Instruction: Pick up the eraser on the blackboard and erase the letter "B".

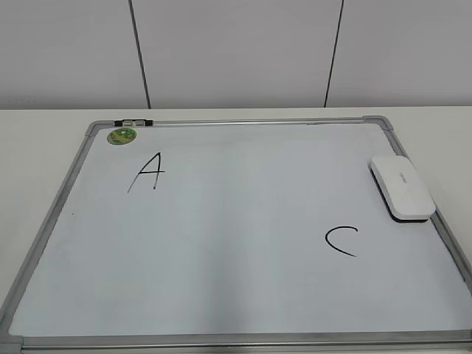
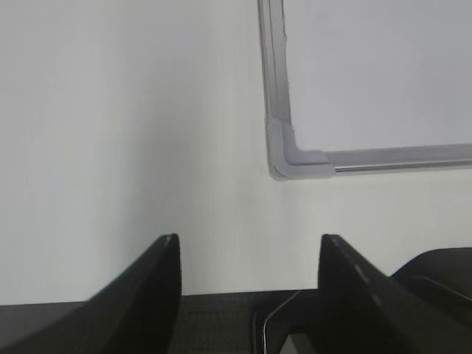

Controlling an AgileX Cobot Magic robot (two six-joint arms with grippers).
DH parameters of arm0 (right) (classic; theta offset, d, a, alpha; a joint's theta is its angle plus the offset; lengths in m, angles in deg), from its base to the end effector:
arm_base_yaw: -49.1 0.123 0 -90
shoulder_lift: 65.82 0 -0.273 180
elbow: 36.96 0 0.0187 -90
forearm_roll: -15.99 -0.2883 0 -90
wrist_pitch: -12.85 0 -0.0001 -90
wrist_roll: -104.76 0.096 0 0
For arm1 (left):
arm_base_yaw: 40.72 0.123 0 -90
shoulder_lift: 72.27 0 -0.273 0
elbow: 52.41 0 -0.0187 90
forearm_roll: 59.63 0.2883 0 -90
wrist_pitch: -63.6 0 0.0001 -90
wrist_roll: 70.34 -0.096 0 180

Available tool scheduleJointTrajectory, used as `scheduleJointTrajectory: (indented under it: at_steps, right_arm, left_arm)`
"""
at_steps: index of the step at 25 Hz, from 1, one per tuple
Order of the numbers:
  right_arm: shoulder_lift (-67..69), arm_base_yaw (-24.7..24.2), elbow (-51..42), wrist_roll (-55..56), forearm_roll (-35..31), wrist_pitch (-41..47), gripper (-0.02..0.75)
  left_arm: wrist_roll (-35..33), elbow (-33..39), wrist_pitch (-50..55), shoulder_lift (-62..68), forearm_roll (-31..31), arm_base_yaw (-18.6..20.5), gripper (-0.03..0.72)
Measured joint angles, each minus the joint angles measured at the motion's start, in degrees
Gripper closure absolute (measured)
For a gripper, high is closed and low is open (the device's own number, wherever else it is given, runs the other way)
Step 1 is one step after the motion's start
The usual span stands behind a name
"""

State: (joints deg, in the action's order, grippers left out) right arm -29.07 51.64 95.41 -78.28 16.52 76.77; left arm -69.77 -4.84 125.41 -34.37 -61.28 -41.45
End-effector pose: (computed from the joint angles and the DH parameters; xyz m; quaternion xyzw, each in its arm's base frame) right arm 0.1166 0.0044 0.2515 -0.0476 0.9608 -0.0057 0.2731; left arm 0.1223 -0.0040 0.2513 -0.0016 0.9594 -0.0173 0.2815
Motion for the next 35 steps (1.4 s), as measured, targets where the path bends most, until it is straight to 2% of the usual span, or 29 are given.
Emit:
scheduleJointTrajectory:
  at_steps: [6, 16, 21, 35]
  right_arm:
    - [-5.3, 0.0, 0.0, 0.0, 0.0, 0.0, 0.146]
    - [-23.1, 0.0, 0.0, 0.0, 0.0, 0.3, 0.146]
    - [-29.3, 0.0, 0.0, 0.0, 0.0, 0.7, 0.146]
    - [-29.6, 0.0, -0.3, 0.0, 0.1, 1.0, 0.146]
  left_arm:
    - [0.0, 0.0, 0.1, -12.5, 0.0, 0.0, 0.271]
    - [0.0, 0.0, 0.8, -28.6, 0.0, 0.0, 0.289]
    - [0.0, 0.0, 1.3, -29.2, 0.0, 0.0, 0.291]
    - [0.0, 0.0, 1.4, -29.2, 0.0, 0.0, 0.323]
